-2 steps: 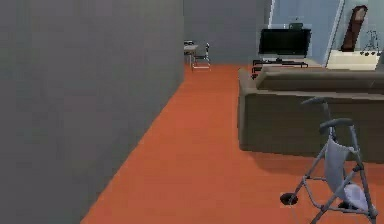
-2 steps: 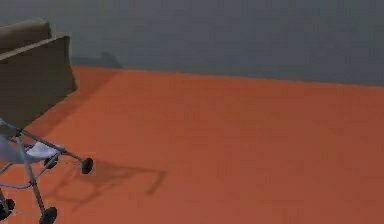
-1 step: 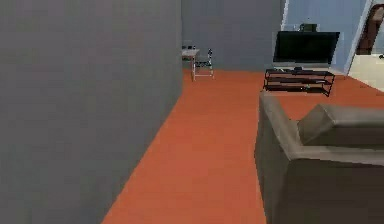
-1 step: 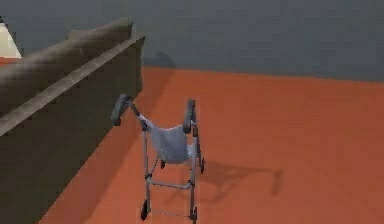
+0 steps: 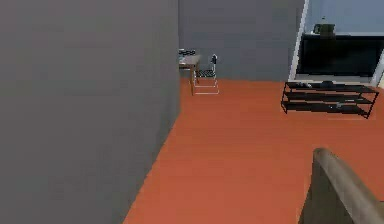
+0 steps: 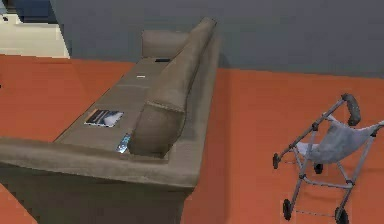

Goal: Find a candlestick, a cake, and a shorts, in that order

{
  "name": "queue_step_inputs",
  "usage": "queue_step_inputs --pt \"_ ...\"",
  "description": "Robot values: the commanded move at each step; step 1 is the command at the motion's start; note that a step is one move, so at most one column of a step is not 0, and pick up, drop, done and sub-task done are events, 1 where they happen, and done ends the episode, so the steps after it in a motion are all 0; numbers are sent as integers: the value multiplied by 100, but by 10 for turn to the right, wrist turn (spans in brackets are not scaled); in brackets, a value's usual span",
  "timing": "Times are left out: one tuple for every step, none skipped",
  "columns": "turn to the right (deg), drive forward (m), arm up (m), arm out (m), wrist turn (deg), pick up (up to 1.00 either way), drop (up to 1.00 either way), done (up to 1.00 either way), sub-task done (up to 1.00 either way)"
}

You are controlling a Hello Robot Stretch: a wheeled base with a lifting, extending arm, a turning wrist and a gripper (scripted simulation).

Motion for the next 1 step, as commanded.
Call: queue_step_inputs --pt "0 15 0 0 0 0 0 0 0"
